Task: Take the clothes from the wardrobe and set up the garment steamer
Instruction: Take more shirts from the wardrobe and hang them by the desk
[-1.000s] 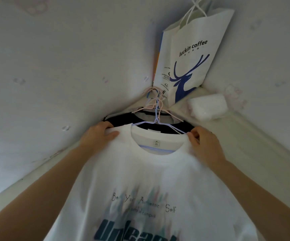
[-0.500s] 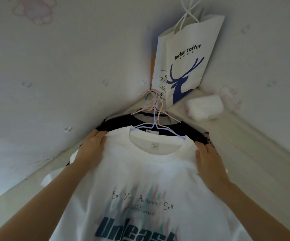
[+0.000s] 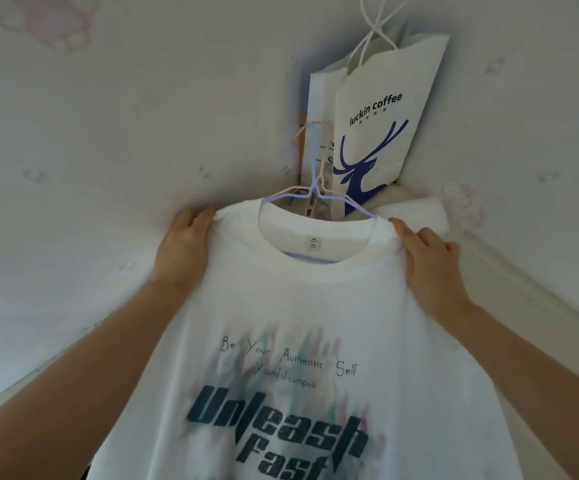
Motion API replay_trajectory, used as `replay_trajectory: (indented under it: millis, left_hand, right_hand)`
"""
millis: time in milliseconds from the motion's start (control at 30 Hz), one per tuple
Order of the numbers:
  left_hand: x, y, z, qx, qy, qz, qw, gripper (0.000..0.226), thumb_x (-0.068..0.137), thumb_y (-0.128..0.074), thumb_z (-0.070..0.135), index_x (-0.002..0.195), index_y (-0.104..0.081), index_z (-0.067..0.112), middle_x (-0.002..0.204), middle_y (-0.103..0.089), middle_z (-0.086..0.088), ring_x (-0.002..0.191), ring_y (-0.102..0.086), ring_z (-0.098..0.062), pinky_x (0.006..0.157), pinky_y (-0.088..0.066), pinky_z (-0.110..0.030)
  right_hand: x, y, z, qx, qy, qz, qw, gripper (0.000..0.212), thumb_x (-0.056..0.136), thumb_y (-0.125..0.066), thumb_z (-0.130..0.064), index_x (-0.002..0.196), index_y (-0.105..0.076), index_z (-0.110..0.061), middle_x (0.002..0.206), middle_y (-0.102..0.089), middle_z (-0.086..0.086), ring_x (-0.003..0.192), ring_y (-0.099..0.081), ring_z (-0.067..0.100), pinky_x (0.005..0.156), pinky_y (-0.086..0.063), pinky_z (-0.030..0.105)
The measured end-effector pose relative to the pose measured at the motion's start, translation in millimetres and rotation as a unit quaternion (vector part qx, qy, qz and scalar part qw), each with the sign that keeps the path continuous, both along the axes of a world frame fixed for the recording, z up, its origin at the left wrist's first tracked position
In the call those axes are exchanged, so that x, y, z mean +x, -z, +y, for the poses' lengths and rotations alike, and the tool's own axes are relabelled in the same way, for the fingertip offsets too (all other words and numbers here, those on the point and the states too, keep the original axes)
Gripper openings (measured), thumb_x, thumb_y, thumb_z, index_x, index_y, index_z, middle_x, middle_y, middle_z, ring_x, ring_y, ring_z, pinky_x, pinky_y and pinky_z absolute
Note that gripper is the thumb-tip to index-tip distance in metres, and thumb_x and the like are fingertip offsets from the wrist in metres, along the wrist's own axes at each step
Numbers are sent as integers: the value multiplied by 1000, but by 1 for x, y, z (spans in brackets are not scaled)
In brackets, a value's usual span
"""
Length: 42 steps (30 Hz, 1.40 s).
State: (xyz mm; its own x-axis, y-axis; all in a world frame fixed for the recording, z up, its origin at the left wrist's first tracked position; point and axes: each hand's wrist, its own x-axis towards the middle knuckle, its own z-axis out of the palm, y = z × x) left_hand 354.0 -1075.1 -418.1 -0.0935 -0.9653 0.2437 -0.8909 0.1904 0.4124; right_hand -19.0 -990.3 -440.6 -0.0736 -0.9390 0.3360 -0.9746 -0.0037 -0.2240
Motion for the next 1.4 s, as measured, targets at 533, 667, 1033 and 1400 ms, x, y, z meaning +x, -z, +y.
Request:
replay_trajectory:
  millis: [533, 667, 1033, 1400]
  left_hand:
    - [-40, 57, 21, -13, 49, -173, 984, 42, 91, -42, 31, 125, -59, 13, 125, -61, -10, 113, -56, -33, 100, -40, -50]
    - [-47, 69, 30, 92, 77, -196, 973, 65, 93, -19, 55, 149, -33, 24, 158, -25, -3, 146, -21, -28, 116, -14, -55]
    - [-42, 63, 20, 182, 72, -204, 959, 63, 95, -22, 60, 152, -8, 37, 162, 5, 8, 149, 4, -25, 116, -2, -56]
    - [-37, 48, 101, 155, 124, -112, 974, 52, 101, -34, 27, 151, -26, 16, 160, -20, -3, 148, -14, -24, 120, -15, -44]
  right_hand:
    - [4, 48, -3, 78, 35, 52, 995, 47, 85, -60, -7, 130, -56, -20, 96, -51, 11, 82, -50, 34, 63, -45, 41]
    - [7, 48, -3, 81, 44, 48, 995, 46, 85, -59, -6, 130, -55, -18, 106, -56, 11, 89, -54, 36, 68, -46, 42]
    - [17, 38, 26, 67, -12, 26, 997, 48, 88, -35, -19, 132, -51, -5, 128, -55, 14, 116, -53, 32, 95, -44, 43]
    - [62, 9, 124, 140, 48, -44, 988, 45, 99, -37, -25, 137, -45, -1, 142, -48, 17, 136, -38, 33, 113, -31, 47]
